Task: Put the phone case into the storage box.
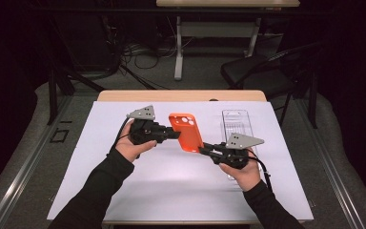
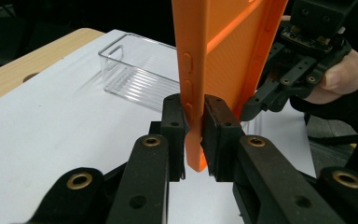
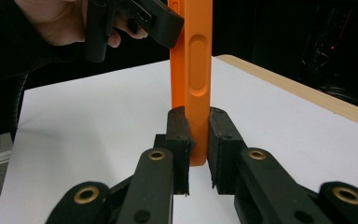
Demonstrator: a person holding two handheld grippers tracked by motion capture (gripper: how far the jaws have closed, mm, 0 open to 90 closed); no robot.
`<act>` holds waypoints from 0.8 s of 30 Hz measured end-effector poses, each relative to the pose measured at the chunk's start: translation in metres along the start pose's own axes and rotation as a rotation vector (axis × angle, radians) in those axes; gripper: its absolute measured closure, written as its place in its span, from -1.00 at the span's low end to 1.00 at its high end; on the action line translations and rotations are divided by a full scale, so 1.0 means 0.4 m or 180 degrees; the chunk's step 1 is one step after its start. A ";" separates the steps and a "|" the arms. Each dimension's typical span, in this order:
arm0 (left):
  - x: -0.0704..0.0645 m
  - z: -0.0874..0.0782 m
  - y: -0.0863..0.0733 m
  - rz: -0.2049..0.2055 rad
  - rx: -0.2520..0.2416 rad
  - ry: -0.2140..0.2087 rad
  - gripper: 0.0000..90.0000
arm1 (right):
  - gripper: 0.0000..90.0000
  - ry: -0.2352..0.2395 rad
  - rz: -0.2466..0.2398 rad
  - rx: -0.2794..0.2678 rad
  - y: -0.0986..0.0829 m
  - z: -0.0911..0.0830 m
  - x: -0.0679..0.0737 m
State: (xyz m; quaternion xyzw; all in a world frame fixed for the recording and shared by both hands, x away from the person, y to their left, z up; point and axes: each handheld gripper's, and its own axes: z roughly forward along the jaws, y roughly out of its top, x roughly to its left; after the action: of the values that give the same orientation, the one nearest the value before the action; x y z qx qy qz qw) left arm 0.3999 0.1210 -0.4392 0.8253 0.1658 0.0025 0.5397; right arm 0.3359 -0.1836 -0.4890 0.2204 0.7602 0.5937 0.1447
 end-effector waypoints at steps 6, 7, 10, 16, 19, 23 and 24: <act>0.006 -0.001 -0.002 0.0016 0.0004 -0.0039 0.78 | 0.79 -0.0006 -0.0038 0.0013 0.000 0.002 0.003; 0.006 -0.001 -0.003 0.0022 -0.0004 -0.0053 0.78 | 0.79 -0.0005 -0.0044 0.0014 0.000 0.002 0.003; 0.009 -0.001 -0.003 0.0037 -0.0015 -0.0095 0.79 | 0.79 -0.0010 -0.0052 0.0020 0.000 0.001 0.003; 0.011 -0.001 -0.004 0.0023 -0.0011 -0.0139 0.80 | 0.79 -0.0015 -0.0076 0.0030 0.001 -0.001 0.004; 0.010 -0.001 -0.004 0.0032 -0.0016 -0.0136 0.80 | 0.79 -0.0018 -0.0083 0.0034 0.001 -0.001 0.004; 0.010 0.000 -0.004 0.0040 -0.0018 -0.0131 0.81 | 0.79 -0.0023 -0.0088 0.0040 0.001 -0.002 0.003; 0.010 0.000 -0.004 0.0039 -0.0019 -0.0129 0.81 | 0.79 -0.0028 -0.0090 0.0039 0.002 -0.002 0.003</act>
State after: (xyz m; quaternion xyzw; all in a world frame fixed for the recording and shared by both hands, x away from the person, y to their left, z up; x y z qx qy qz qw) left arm 0.4034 0.1227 -0.4411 0.8246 0.1498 -0.0105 0.5455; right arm 0.3346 -0.1833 -0.4881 0.2133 0.7662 0.5860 0.1551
